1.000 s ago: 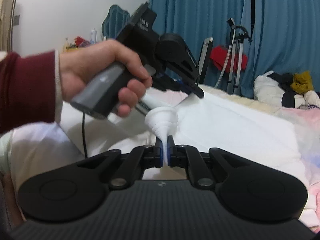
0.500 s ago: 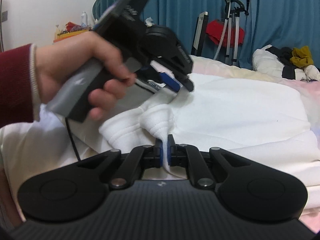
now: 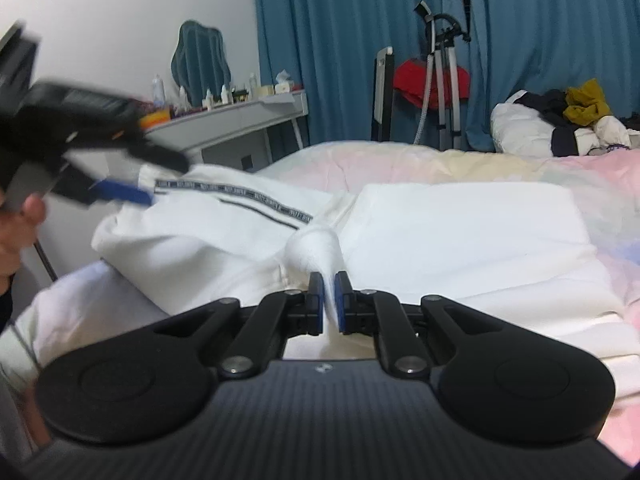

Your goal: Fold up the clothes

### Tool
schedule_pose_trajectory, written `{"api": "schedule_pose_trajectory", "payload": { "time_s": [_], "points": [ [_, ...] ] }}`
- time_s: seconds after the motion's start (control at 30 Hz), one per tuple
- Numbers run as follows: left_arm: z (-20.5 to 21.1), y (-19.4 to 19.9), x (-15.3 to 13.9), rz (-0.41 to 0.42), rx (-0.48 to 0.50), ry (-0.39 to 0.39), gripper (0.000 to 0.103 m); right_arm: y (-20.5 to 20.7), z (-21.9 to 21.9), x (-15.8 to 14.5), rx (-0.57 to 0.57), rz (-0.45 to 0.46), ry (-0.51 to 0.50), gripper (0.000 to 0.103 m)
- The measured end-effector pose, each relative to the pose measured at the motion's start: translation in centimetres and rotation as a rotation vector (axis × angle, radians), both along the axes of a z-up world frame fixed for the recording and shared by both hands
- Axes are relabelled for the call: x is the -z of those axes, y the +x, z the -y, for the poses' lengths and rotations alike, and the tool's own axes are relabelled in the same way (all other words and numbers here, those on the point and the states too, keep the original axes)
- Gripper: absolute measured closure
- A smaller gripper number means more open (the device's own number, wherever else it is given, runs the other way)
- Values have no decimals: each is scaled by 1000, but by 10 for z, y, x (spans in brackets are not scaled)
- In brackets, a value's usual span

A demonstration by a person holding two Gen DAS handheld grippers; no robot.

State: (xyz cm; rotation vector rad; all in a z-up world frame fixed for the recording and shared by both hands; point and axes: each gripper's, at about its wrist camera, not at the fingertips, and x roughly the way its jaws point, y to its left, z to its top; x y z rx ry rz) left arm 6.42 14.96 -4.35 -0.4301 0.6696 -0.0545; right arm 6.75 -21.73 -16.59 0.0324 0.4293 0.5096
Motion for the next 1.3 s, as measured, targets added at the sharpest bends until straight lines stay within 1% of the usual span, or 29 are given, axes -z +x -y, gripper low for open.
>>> {"api": "schedule_pose_trajectory", "payload": {
  "time_s": [0.1,0.17,0.23,0.33,0.4,0.5,0.57,0.6,0.63,0.67,0.7,0.73,0.77,0.87,0.97,1.1,1.23,1.3],
  "points": [
    [-8,-22,-1,10,-8,-19,22,-8,6,-10,16,32,3,93],
    [-7,-29,-2,3,-2,-36,22,-12,11,-16,33,38,19,92],
    [-5,-31,-1,1,6,-30,18,-15,16,-22,51,40,37,92],
    [-8,-27,7,-43,-17,-56,17,-17,27,-30,93,34,64,92],
    [-14,-22,16,-94,-38,-82,17,-17,36,-35,121,39,74,92],
    [-21,-16,26,-160,-87,-91,16,-16,47,-40,164,58,81,92],
    [-27,-14,30,-175,-105,-124,12,-11,53,-40,185,48,96,92],
    [-29,-14,32,-173,-111,-137,5,-7,55,-39,191,34,102,91],
    [-31,-14,33,-169,-116,-149,1,-3,56,-37,197,19,106,84],
    [-32,-13,34,-165,-121,-161,0,0,58,-35,201,5,110,61],
    [-33,-13,35,-160,-122,-172,0,2,59,-33,206,-4,116,47],
    [-34,-13,36,-155,-122,-182,0,4,61,-31,212,-11,123,23],
    [-34,-13,37,-150,-122,-193,0,5,62,-29,215,-13,129,12],
    [-39,-13,41,-153,-138,-234,0,8,63,-26,216,-24,132,10],
    [-48,-15,48,-181,-180,-298,0,10,64,-25,234,-33,134,10],
    [-66,-16,63,-234,-247,-396,0,14,68,-21,267,-59,139,10],
    [-81,-14,81,-292,-314,-492,0,20,67,-12,319,-100,97,10],
    [-88,-11,90,-288,-348,-551,0,22,67,-7,331,-120,93,10]
  ]
}}
